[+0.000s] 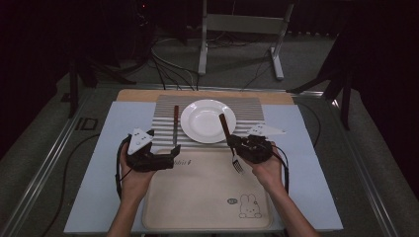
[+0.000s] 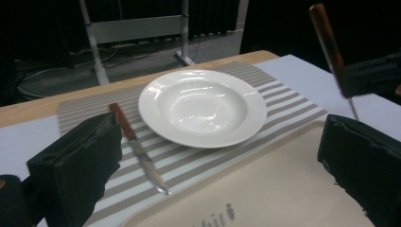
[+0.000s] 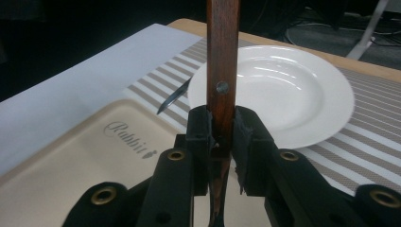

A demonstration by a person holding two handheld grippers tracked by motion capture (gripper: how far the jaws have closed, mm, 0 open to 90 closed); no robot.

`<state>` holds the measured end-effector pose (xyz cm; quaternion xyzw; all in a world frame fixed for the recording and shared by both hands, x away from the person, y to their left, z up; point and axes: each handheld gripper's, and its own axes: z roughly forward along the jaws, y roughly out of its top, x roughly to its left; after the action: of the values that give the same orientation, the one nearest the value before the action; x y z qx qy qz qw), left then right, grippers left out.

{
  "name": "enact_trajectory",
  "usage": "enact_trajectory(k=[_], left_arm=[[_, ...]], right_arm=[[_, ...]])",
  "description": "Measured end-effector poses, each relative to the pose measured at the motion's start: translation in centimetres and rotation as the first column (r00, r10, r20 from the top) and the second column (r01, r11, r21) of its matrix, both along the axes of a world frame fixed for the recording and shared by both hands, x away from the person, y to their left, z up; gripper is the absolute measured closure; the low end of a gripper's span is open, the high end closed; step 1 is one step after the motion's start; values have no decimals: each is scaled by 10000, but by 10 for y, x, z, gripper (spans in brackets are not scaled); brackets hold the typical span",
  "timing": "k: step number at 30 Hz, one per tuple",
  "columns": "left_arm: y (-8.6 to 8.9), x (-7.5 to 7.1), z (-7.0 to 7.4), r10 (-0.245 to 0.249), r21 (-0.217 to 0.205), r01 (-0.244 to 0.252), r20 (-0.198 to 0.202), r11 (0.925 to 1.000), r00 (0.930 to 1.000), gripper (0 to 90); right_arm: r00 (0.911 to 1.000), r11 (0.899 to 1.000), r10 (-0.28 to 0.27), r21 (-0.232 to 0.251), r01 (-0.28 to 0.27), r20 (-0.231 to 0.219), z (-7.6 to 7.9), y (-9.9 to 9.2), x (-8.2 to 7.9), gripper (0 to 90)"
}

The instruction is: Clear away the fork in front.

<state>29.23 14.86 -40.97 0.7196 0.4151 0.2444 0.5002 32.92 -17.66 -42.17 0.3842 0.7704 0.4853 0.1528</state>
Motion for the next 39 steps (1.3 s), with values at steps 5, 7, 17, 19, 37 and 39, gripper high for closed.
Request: enact_trajectory(k=[5,7,17,19,37,39], left_arm=[[-10,6,1,-129,-36,129,-133,9999,9998,12],[-15,8,1,-211,-122,208,-215,9997,9995,12],[-37,20,-3,-468,-506,438,-593,9978,9971,13],[-42,21,-4,-489,-622,447,-675,9971,9965,26],[-81,28,-14,-1448,-2148,1146,-1306,9699,9808,707],[-81,28,-14,-1677,-2488,1308,-1333,9597,9768,762]], right_arm=[[9999,9999,147,-18,-147,21,-2,9,-4,778],[9998,9998,220,-20,-220,21,-3,12,-5,778],[9988,9987,473,-174,-471,117,-8,26,-12,778],[9988,9988,478,-149,-476,133,-9,28,-13,779],[9968,9983,571,-93,-567,552,-12,49,-26,778],[9971,9986,525,-35,-524,557,-12,49,-26,778]])
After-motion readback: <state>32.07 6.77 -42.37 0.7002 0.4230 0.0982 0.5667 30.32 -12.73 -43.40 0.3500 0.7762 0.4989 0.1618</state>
